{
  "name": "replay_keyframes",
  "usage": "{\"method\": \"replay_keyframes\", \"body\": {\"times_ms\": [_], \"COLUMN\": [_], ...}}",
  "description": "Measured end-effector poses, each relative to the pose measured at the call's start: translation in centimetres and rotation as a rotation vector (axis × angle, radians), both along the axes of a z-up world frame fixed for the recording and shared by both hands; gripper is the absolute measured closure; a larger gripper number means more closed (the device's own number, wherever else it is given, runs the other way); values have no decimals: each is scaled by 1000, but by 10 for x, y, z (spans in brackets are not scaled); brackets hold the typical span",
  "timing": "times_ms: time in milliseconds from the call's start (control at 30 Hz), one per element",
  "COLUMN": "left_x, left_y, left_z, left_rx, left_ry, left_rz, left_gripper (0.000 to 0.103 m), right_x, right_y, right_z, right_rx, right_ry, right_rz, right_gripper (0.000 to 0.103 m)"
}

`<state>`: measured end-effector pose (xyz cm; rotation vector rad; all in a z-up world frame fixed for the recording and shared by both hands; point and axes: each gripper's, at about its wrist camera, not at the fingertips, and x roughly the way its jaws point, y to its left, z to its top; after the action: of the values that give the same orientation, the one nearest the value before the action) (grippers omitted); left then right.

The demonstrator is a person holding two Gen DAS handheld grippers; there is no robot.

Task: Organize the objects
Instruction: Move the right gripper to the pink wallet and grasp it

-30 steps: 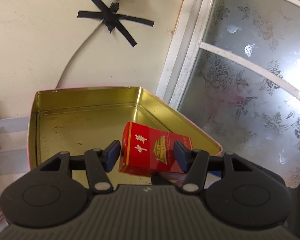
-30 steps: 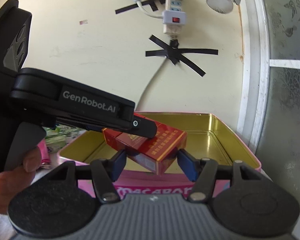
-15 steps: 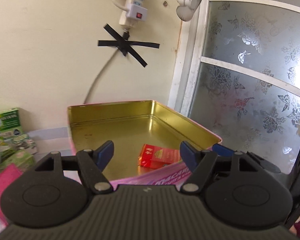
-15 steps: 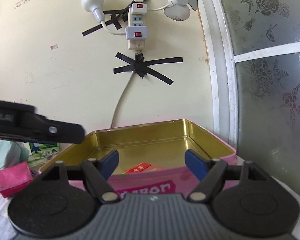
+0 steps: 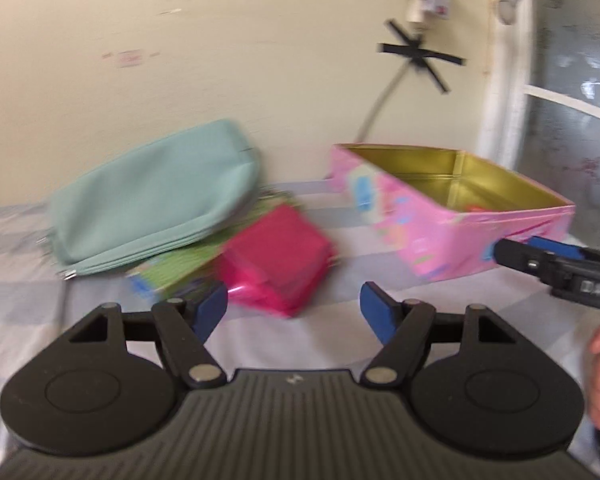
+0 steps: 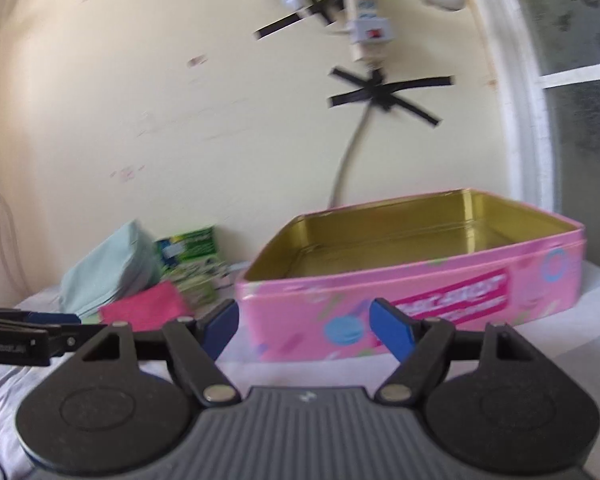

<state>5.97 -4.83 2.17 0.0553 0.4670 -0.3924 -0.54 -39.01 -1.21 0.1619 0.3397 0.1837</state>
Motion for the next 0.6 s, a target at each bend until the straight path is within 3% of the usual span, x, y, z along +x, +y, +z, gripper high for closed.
{"method": "replay_keyframes", "body": {"times_ms": [167,233,333,600], "left_x": [9,18,22,9], "left_y": [47,62,74,63], "left_z": [-14,-18,-20,-23], "left_rx": [16,-20,-97,-51], "left_ry": [5,51,93,52], "left_rz": [140,180,186,155], "left_gripper": [28,28,28,24], "right_x": [5,8,13,27], "right_y": [46,60,75,98], "right_z": [-3,-5,-8,-16], "right_rx": [-70,-77,-75,-97], "right_ry": [43,66,102,174], "right_rz": [115,144,162,182], "right_gripper": [29,28,28,26]}}
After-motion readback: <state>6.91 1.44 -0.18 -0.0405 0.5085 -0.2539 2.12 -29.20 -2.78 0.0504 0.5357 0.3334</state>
